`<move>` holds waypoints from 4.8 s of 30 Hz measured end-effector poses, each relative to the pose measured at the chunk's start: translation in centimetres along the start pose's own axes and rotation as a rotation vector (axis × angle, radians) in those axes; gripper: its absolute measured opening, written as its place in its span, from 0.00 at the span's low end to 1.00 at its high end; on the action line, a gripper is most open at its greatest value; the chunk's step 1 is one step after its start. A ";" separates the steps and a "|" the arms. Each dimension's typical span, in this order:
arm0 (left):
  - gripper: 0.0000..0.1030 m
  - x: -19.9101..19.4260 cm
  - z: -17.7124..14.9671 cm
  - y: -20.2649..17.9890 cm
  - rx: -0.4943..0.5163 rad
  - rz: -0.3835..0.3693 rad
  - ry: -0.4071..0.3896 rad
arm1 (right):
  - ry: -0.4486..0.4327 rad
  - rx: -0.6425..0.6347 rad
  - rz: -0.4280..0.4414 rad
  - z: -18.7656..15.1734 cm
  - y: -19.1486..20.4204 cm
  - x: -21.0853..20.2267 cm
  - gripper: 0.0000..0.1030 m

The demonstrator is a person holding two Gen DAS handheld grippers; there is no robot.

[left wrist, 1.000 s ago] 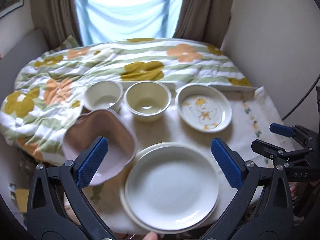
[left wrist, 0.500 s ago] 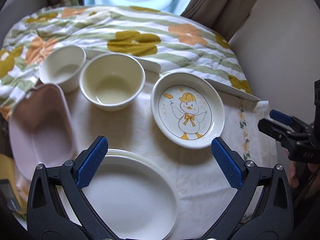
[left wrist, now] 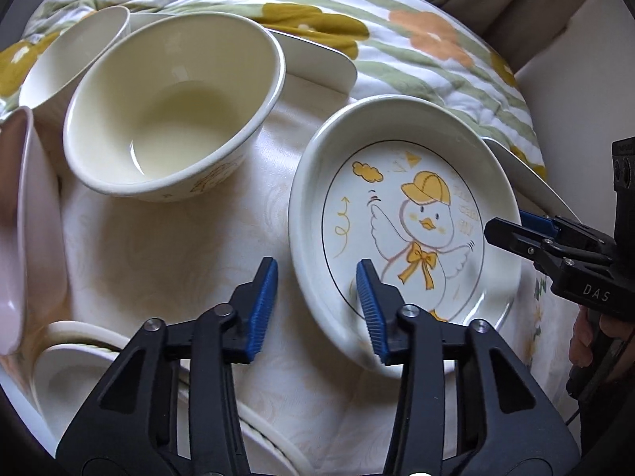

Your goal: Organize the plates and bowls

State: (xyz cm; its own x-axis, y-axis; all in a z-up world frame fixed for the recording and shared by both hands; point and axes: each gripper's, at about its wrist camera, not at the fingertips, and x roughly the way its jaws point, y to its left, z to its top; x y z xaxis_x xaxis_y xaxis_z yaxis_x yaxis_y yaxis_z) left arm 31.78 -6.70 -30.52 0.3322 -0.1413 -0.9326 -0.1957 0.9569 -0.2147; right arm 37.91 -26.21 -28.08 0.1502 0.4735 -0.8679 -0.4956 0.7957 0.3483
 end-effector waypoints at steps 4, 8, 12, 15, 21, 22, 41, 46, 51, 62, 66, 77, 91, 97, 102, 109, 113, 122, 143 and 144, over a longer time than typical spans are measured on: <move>0.17 0.1 0.2 -0.2 -0.004 0.006 -0.014 | -0.004 -0.041 0.021 0.3 -0.1 0.6 0.18; 0.17 0.0 0.2 -0.5 0.003 0.024 -0.027 | -0.004 -0.064 0.009 0.6 -0.1 0.7 0.16; 0.17 0.0 0.3 -0.8 0.012 0.042 -0.034 | -0.006 -0.064 0.026 0.6 -0.3 0.7 0.16; 0.17 -0.3 0.1 -0.9 0.014 0.047 -0.040 | -0.013 -0.063 0.036 0.6 -0.4 0.6 0.16; 0.17 -1.6 0.0 -1.0 0.031 0.049 -0.074 | -0.026 -0.045 0.043 0.1 -0.3 -0.1 0.16; 0.17 -1.9 0.0 -1.0 0.037 0.042 -0.082 | -0.033 -0.040 0.041 -0.1 -0.3 -0.4 0.16; 0.17 -14.6 -4.5 5.0 0.275 -0.066 -0.163 | -0.175 0.148 -0.082 -6.9 12.8 -7.9 0.16; 0.17 -15.5 -6.6 8.7 0.330 -0.093 -0.133 | -0.178 0.245 -0.093 -10.0 16.7 -6.5 0.16; 0.17 -14.6 -8.3 11.9 0.354 -0.118 -0.077 | -0.159 0.306 -0.111 -12.2 19.3 -4.4 0.16; 0.17 -11.2 -10.2 14.8 0.352 -0.120 -0.017 | -0.149 0.272 -0.151 -13.3 21.0 -2.1 0.16; 0.17 -10.6 -10.5 15.2 0.343 -0.111 -0.008 | -0.142 0.250 -0.151 -13.2 21.4 -1.6 0.16; 0.18 -9.9 -11.6 13.7 0.442 0.019 -0.045 | -0.118 0.199 -0.188 -13.1 22.4 -1.2 0.16; 0.18 -10.7 -12.9 12.8 0.589 0.215 -0.139 | -0.108 0.109 -0.285 -12.6 24.2 -0.4 0.16; 0.17 -11.0 -13.0 13.1 0.583 0.213 -0.140 | -0.107 0.096 -0.303 -12.6 24.5 -0.2 0.16; 0.18 -11.2 -13.1 13.1 0.584 0.220 -0.142 | -0.106 0.100 -0.299 -12.7 24.4 -0.1 0.16; 0.18 -11.5 -13.1 13.2 0.579 0.241 -0.155 | -0.109 0.122 -0.277 -12.7 24.2 0.3 0.16; 0.18 -11.5 -13.1 13.3 0.578 0.243 -0.156 | -0.111 0.120 -0.279 -12.7 24.3 0.3 0.16; 0.18 -11.9 -12.3 13.5 0.512 0.219 -0.121 | -0.119 0.150 -0.252 -12.5 23.9 -0.3 0.16; 1.00 -21.7 -7.6 22.5 -0.048 0.075 -0.273 | -0.208 -0.040 -0.040 -5.0 25.6 -5.3 0.99; 1.00 -21.5 -7.2 23.1 -0.072 0.078 -0.271 | -0.173 -0.061 -0.041 -3.9 25.9 -4.7 0.99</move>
State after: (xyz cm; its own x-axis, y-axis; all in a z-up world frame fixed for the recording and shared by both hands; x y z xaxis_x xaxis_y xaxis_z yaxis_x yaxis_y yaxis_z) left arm 13.42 16.63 -17.53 0.5459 0.0142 -0.8377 -0.2918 0.9405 -0.1742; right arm 21.01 -9.30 -16.33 0.3134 0.5033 -0.8053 -0.5362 0.7937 0.2873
